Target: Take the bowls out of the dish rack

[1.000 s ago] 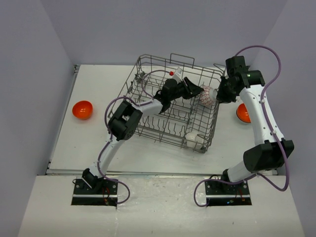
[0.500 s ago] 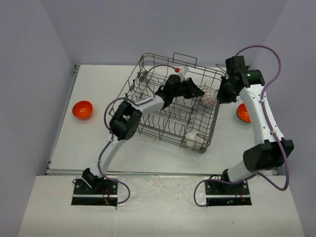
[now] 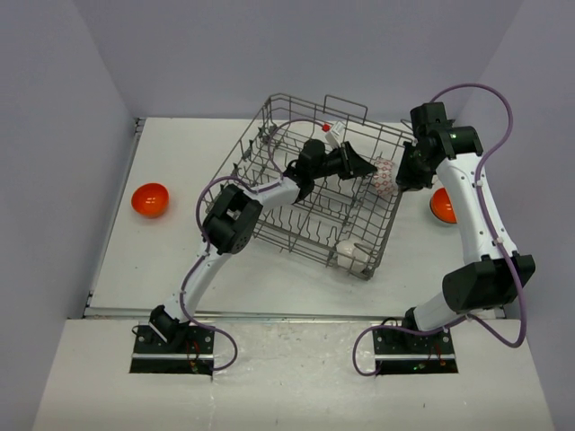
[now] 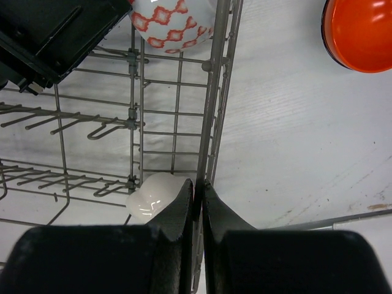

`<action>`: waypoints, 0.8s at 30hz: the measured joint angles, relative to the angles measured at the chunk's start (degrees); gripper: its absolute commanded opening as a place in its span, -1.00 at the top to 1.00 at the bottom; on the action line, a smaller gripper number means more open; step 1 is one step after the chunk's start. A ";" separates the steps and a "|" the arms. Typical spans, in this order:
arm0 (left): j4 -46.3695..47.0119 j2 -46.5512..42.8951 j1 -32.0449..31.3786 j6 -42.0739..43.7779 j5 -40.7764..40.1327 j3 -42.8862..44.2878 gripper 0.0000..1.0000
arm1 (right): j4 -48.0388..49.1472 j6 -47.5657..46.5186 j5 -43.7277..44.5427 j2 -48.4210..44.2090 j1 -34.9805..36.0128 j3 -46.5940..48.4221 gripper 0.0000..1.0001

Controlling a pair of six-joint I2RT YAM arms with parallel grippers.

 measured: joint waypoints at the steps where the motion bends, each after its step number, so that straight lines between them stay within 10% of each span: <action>1: 0.46 0.00 0.00 -0.31 0.42 0.00 0.56 | -0.15 0.04 -0.04 0.00 0.00 0.07 1.00; 15: -0.50 -1.29 0.00 2.71 1.42 -1.53 0.57 | -0.90 0.87 -0.09 0.17 0.00 0.42 1.00; 24: -4.83 -1.31 -0.59 4.79 2.23 1.66 0.10 | -1.46 0.92 -0.35 0.46 0.02 0.76 1.00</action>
